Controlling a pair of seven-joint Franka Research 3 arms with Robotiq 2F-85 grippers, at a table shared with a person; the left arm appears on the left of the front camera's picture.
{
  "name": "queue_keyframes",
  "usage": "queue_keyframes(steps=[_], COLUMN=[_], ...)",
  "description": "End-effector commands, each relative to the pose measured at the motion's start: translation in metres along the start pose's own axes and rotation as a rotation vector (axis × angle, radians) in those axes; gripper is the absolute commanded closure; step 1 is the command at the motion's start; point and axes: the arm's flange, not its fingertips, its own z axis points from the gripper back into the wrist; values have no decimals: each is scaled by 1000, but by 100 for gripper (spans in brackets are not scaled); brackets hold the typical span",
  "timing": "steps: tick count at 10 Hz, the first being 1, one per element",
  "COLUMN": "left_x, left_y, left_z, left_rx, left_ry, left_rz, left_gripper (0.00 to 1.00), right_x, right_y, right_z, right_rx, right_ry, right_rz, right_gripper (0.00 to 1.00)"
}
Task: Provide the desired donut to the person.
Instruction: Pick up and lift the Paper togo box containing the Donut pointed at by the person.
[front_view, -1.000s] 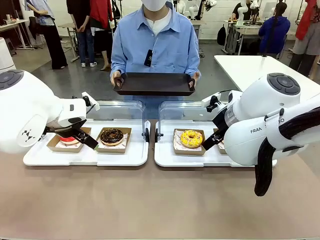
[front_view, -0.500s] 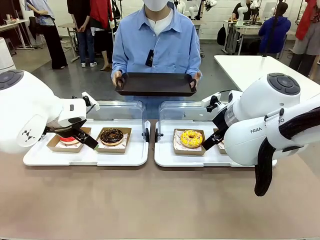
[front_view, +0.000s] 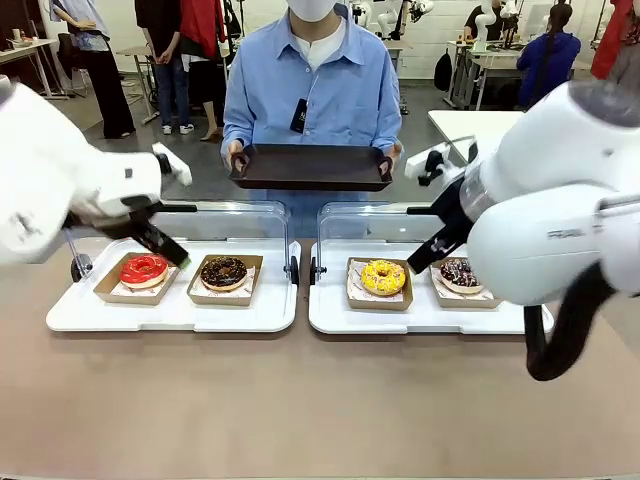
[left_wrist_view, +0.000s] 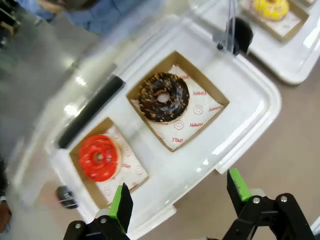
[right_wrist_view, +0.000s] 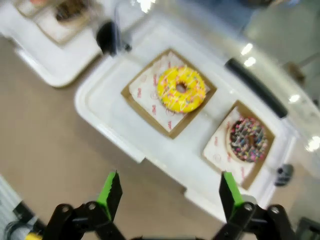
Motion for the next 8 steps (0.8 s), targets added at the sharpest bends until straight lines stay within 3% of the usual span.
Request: queue_keyframes(steps=[1, 5, 6, 8], left_x=[20, 43, 38, 38], left_y=[6, -1, -1, -1], left_z=[65, 129, 125, 125], left_rx=[18, 101, 27, 27], left_ry=[21, 92, 32, 32], left_rz=[-31, -60, -42, -42], left_gripper=[0, 0, 0, 0], right_x=[4, 23, 11, 11], right_y=[2, -3, 0, 0], right_z=[66, 144, 127, 127], right_rx=[-31, -71, -23, -23], right_ry=[51, 77, 56, 56], right_rz=[-14, -62, -23, -23], right_gripper=[0, 0, 0, 0])
